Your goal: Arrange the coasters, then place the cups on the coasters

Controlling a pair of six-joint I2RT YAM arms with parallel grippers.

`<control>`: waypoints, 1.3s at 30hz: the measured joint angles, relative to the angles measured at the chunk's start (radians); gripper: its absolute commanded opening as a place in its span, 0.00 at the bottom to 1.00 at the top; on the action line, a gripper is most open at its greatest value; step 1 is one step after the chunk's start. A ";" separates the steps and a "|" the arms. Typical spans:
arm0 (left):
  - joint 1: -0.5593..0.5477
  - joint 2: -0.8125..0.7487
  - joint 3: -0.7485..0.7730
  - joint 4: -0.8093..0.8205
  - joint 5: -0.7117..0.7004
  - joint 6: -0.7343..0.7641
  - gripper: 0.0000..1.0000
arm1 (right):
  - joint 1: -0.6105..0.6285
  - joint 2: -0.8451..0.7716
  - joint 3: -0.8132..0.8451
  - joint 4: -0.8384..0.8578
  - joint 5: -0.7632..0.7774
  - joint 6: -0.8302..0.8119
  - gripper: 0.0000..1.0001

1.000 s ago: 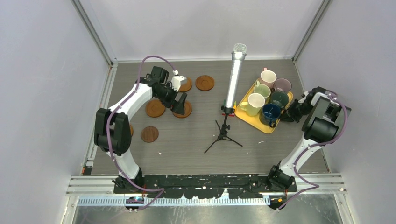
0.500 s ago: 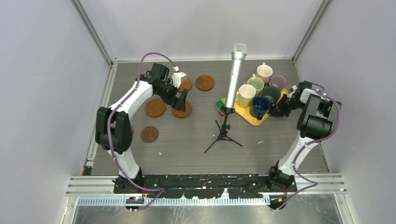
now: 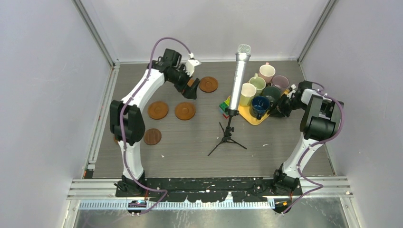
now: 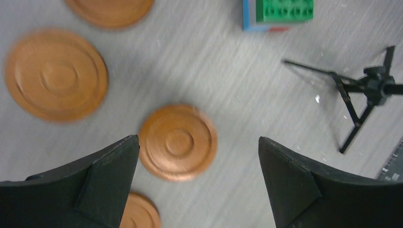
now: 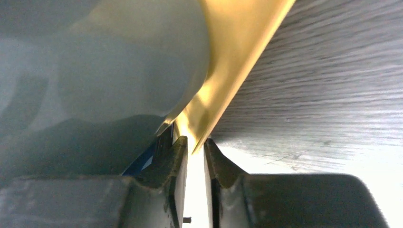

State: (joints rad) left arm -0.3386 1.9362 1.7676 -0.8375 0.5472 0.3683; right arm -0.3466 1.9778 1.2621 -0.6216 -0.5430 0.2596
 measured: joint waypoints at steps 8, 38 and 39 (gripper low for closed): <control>-0.120 0.272 0.414 -0.125 -0.018 0.166 0.96 | -0.039 -0.062 0.001 -0.086 -0.083 -0.108 0.61; -0.339 0.653 0.808 0.031 -0.124 0.314 0.88 | -0.183 -0.524 -0.057 -0.266 -0.369 -0.226 0.63; -0.341 0.656 0.809 0.036 -0.124 0.317 0.85 | -0.184 -0.522 -0.057 -0.266 -0.371 -0.224 0.63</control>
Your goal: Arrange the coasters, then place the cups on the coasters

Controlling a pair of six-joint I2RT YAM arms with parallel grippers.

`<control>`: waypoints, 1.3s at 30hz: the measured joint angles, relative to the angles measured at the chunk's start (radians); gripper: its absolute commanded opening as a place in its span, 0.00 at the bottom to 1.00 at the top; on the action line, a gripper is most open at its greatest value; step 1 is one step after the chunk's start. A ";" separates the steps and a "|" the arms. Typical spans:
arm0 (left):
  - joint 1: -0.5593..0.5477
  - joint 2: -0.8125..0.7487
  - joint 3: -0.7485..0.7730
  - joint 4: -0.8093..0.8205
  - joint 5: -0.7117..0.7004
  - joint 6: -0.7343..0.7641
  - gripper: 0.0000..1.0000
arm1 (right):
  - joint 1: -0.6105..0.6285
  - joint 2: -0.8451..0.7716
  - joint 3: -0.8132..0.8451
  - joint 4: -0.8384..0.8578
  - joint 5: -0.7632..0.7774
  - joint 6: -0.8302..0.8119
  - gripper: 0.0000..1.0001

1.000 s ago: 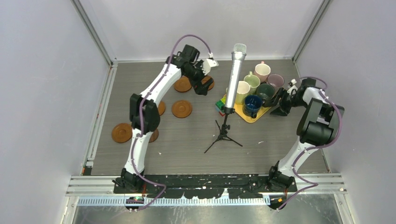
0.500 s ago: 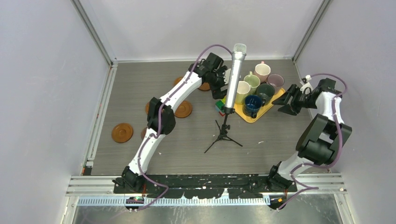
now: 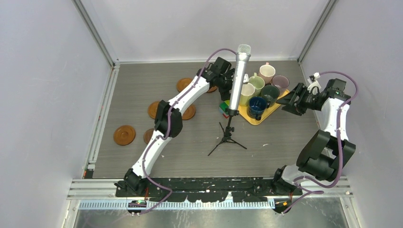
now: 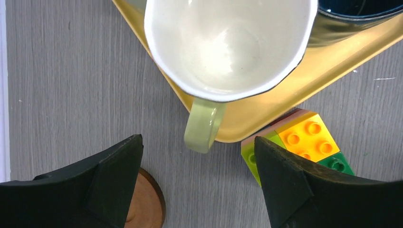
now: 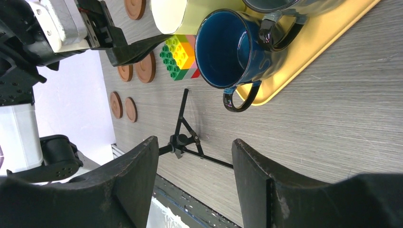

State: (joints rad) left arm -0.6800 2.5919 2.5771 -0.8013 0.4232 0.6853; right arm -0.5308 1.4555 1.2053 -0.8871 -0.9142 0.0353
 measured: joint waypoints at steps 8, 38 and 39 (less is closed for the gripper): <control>-0.016 0.010 0.003 0.017 0.011 0.004 0.67 | -0.017 0.013 0.000 0.000 -0.016 0.001 0.63; -0.014 -0.014 -0.106 0.138 0.048 -0.183 0.00 | -0.065 0.024 0.000 -0.009 -0.072 -0.007 0.62; -0.011 -0.017 -0.111 0.142 0.048 -0.194 0.00 | -0.065 0.024 0.000 -0.009 -0.073 -0.007 0.62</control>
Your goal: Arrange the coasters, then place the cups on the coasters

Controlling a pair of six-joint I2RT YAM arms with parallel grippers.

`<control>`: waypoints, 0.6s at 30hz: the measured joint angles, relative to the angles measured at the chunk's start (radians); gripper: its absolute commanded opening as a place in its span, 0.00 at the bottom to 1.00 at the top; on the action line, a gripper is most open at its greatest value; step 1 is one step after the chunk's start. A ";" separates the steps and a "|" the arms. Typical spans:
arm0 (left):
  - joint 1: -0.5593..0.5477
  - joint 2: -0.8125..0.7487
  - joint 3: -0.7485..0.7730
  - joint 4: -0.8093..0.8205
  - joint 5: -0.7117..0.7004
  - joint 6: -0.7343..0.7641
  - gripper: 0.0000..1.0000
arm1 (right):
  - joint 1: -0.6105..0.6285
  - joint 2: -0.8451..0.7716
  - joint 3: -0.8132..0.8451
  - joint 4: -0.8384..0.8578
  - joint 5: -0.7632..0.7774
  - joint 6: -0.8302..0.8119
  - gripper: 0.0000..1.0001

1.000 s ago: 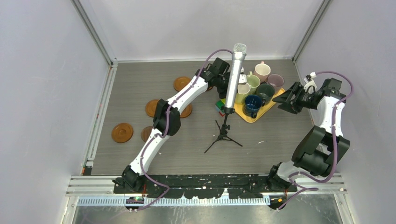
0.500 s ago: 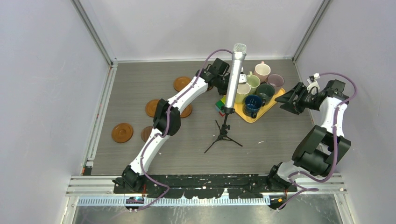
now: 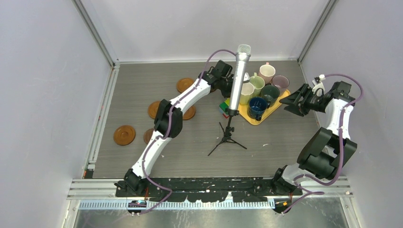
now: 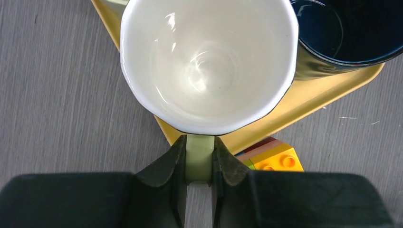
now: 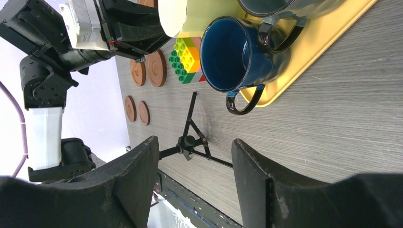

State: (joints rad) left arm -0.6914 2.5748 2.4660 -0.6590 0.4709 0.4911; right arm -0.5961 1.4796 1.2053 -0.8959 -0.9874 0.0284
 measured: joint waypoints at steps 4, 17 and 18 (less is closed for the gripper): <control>0.009 -0.023 -0.045 0.032 -0.006 -0.059 0.00 | 0.000 0.000 0.000 0.000 -0.005 0.000 0.60; 0.146 -0.148 -0.206 0.180 0.000 -0.286 0.00 | 0.000 -0.005 0.003 -0.002 -0.019 0.026 0.61; 0.158 -0.155 -0.206 0.184 -0.004 -0.288 0.00 | 0.000 -0.010 0.003 -0.003 -0.019 0.028 0.61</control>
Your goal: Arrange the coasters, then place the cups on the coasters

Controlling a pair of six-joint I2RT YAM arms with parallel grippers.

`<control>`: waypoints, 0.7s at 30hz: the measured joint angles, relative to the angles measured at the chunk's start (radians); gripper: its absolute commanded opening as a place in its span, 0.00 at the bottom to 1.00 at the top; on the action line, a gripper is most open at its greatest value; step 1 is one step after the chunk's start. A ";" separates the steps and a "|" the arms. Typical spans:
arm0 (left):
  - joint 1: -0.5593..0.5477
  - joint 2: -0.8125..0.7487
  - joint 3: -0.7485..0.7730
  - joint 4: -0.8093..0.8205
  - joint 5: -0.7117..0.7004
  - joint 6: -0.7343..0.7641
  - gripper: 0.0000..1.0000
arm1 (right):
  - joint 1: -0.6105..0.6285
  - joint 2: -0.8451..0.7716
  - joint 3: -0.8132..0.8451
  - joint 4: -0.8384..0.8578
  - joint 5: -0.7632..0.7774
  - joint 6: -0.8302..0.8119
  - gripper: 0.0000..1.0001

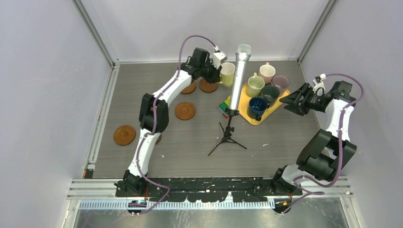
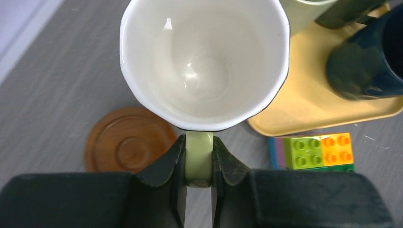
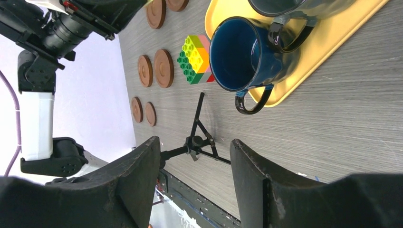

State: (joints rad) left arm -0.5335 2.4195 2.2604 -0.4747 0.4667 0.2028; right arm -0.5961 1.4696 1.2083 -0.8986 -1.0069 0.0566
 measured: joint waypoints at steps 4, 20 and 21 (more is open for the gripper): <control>0.048 -0.026 0.000 0.003 -0.014 0.015 0.00 | 0.000 -0.033 0.000 0.000 0.000 0.011 0.63; 0.147 -0.095 -0.231 0.050 -0.045 0.131 0.00 | 0.037 -0.100 -0.051 0.044 0.047 0.033 0.64; 0.147 -0.099 -0.237 0.056 -0.049 0.139 0.00 | 0.039 -0.100 -0.055 0.046 0.048 0.033 0.64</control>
State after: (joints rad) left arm -0.3866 2.3207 2.0235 -0.4187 0.4179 0.3420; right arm -0.5571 1.3697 1.1534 -0.8528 -0.9588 0.0895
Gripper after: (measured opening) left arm 0.201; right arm 0.643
